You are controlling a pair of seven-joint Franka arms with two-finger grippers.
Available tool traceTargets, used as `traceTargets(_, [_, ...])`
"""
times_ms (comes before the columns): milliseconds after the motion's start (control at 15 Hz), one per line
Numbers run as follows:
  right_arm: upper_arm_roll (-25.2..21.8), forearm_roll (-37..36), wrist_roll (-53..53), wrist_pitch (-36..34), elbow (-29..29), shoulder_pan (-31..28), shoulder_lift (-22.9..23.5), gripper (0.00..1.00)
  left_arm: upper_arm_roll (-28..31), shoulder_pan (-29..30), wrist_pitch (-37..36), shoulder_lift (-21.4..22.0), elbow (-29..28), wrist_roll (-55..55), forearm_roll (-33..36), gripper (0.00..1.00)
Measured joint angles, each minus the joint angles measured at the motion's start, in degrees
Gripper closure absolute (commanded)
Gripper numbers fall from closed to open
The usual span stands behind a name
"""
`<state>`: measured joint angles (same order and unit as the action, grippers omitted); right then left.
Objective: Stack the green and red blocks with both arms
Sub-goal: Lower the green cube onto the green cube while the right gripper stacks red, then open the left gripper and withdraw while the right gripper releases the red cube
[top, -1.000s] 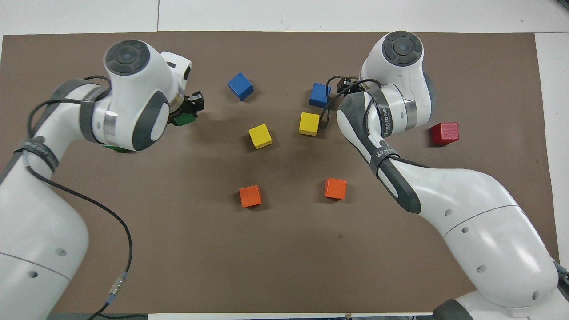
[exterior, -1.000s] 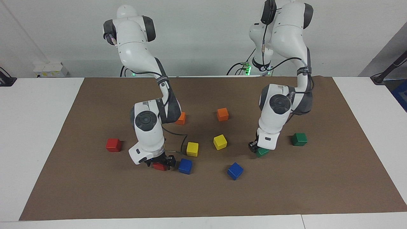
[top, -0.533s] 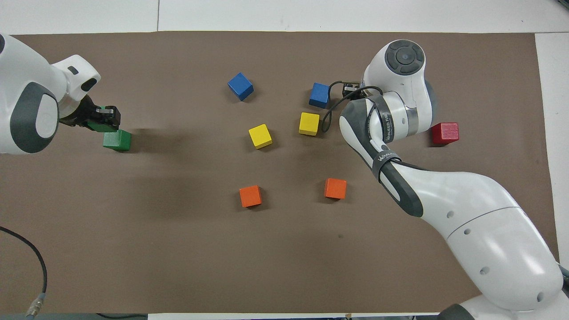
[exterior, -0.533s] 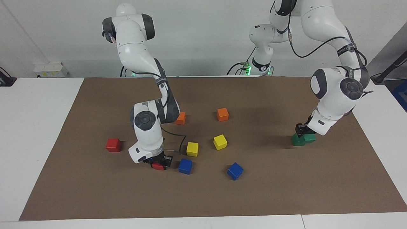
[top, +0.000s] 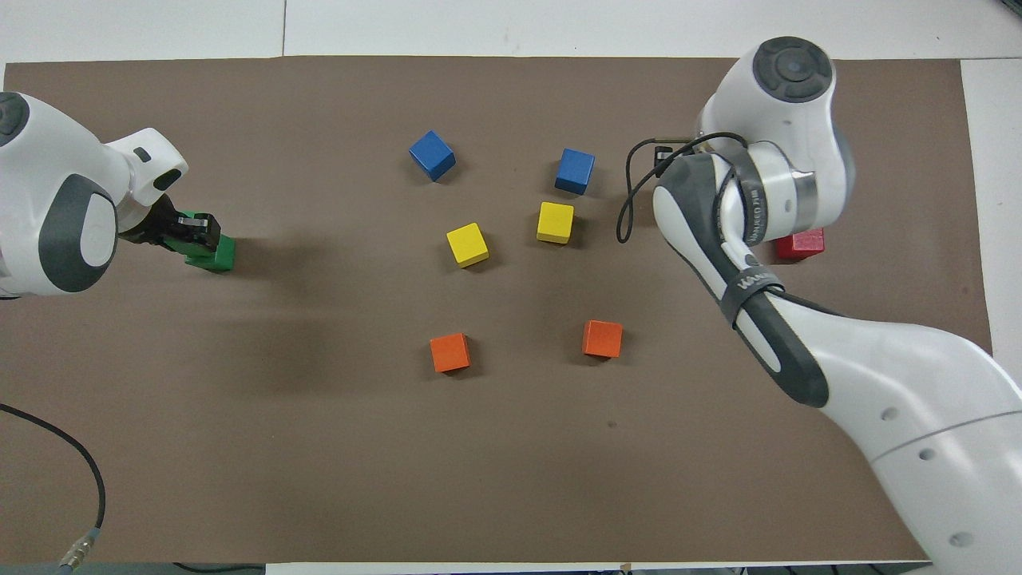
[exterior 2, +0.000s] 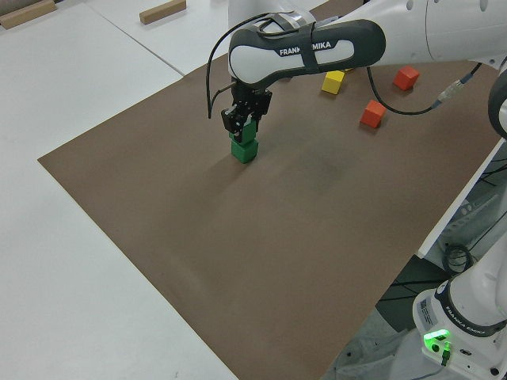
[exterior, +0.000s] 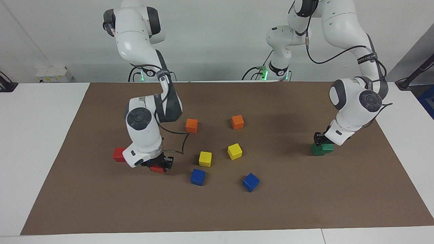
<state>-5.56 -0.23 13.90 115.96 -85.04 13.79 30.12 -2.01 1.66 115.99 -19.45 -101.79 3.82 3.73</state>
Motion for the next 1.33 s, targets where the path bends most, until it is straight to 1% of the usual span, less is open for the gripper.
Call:
traceTargets(133, [-0.1, 0.0, -6.7, -0.2, -7.2, -3.6, -7.2, 1.0, 0.0, 0.4, 0.2, 0.1, -0.2, 0.1, 0.0, 1.0])
traceTargets(267, [-0.1, 0.0, -11.7, 1.7, -14.9, -7.4, -12.9, 1.0, 0.0, 0.7, 1.3, 0.5, -0.9, 0.2, 0.0, 1.0])
traceTargets(400, [-0.1, 0.0, -15.0, 5.8, -20.9, -10.6, -15.7, 1.0, 0.0, 0.7, 3.0, 1.4, -2.5, 0.2, 0.0, 0.8])
traceTargets(467, [-0.1, 0.0, -16.1, 8.7, -23.6, -11.8, -16.3, 1.0, 0.0, 0.7, 3.6, 1.9, -3.3, 0.2, 0.0, 0.77])
traceTargets(533, [-0.1, 0.0, -16.7, 11.5, -25.7, -12.7, -16.5, 1.0, -0.1, 0.7, 3.8, 2.3, -4.0, 0.2, 0.0, 0.77])
traceTargets(600, [-0.1, 0.0, -16.9, 13.5, -27.1, -13.2, -16.5, 1.0, -0.1, 0.7, 3.9, 2.7, -4.4, 0.2, 0.0, 0.69])
traceTargets(667, [-0.1, 0.0, -16.9, 14.7, -27.9, -13.4, -16.4, 1.0, -0.2, 0.7, 3.9, 2.8, -4.6, 0.2, 0.0, 0.49])
traceTargets(733, [-0.1, 0.0, -16.9, 15.5, -28.4, -13.4, -16.3, 1.0, -0.3, 0.7, 4.0, 2.9, -4.8, 0.2, 0.0, 0.13])
traceTargets(800, [0.0, 0.0, -16.9, 16.0, -28.6, -13.4, -16.1, 1.0, -0.3, 0.7, 4.1, 3.0, -4.9, 0.2, 0.0, 0.0])
traceTargets(1067, [0.0, 0.0, -16.9, 18.3, -29.0, -13.4, -14.9, 1.0, -0.3, 0.7, 4.8, 3.0, -7.6, 0.3, 0.0, 0.0])
traceTargets(1333, [0.4, 0.0, -16.9, 19.3, -28.9, -13.4, -14.4, 1.0, -0.3, 0.8, 4.9, 3.1, -7.7, 0.3, 0.0, 0.0])
